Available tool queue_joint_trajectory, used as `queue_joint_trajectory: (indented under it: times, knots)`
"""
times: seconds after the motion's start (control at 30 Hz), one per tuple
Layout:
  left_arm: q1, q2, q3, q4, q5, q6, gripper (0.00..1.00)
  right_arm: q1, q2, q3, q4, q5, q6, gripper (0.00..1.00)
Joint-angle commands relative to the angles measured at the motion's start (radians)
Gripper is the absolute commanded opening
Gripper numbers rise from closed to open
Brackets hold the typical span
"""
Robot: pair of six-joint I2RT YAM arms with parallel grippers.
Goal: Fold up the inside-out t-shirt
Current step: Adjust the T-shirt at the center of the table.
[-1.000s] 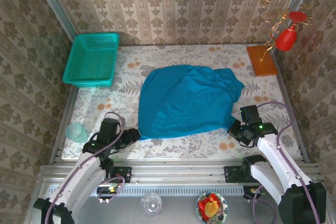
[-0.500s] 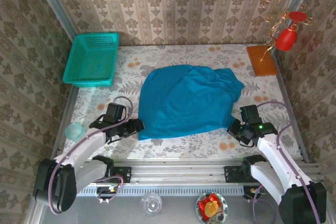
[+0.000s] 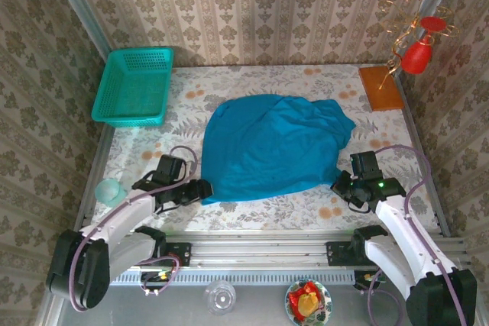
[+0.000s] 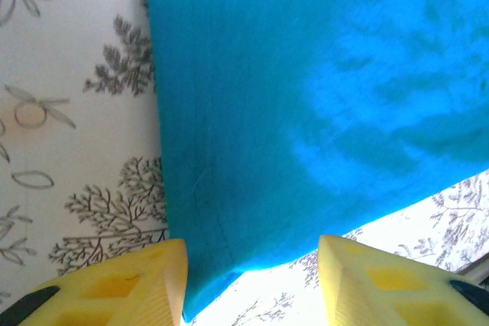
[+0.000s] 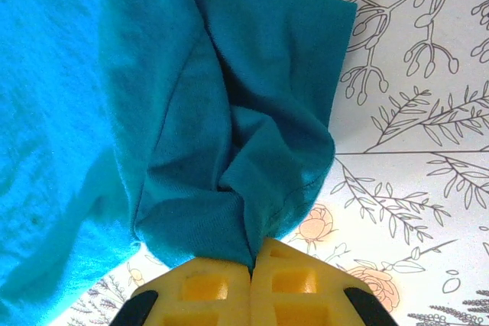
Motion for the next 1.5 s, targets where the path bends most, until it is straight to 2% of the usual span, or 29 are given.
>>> queue_joint_trajectory:
  times: [0.0, 0.27, 0.47, 0.57, 0.7, 0.77, 0.9, 0.97, 1.03, 1.13, 1.2, 1.33, 1.47]
  knots:
    - [-0.014, -0.021, -0.020, -0.029, -0.014, -0.025, 0.49, 0.007, -0.007, 0.035, -0.031, 0.011, 0.012, 0.00]
    - [-0.035, -0.007, -0.033, 0.001, 0.012, -0.042, 0.50, 0.014, 0.008, 0.052, -0.027, 0.014, 0.008, 0.00]
    - [-0.057, -0.029, -0.004, -0.110, -0.105, -0.012, 0.53, 0.021, 0.014, 0.058, -0.023, 0.015, 0.009, 0.00]
    - [-0.057, -0.022, -0.001, -0.105, -0.103, -0.007, 0.53, 0.025, 0.018, 0.063, -0.022, 0.018, 0.009, 0.00]
    - [-0.057, 0.012, -0.024, 0.006, -0.023, -0.030, 0.42, 0.064, 0.037, 0.092, -0.020, 0.027, -0.009, 0.00]
    - [-0.092, 0.030, -0.032, 0.063, 0.003, -0.044, 0.33, 0.114, 0.070, 0.124, -0.017, 0.040, -0.017, 0.00]
    - [-0.091, 0.027, -0.035, 0.119, 0.005, -0.050, 0.07, 0.282, 0.191, 0.193, 0.048, 0.041, 0.023, 0.00]
    - [-0.083, 0.005, -0.019, 0.094, -0.028, -0.040, 0.00, 0.381, 0.276, 0.236, 0.097, 0.032, 0.049, 0.00]
    - [-0.070, -0.017, -0.003, 0.068, -0.041, -0.026, 0.00, 0.474, 0.377, 0.299, 0.136, 0.000, 0.050, 0.00]
    - [-0.026, -0.036, 0.012, 0.030, -0.049, -0.004, 0.00, 0.562, 0.514, 0.404, 0.174, -0.125, 0.000, 0.25]
    - [-0.001, -0.043, 0.013, 0.015, -0.044, 0.012, 0.00, 0.589, 0.558, 0.458, 0.150, -0.153, -0.040, 0.37]
    - [0.033, -0.048, 0.014, -0.007, -0.030, 0.036, 0.00, 0.574, 0.518, 0.457, 0.060, -0.028, -0.061, 0.42]
    - [0.047, -0.051, 0.014, -0.010, -0.023, 0.042, 0.00, 0.491, 0.427, 0.389, -0.059, 0.131, -0.054, 0.42]
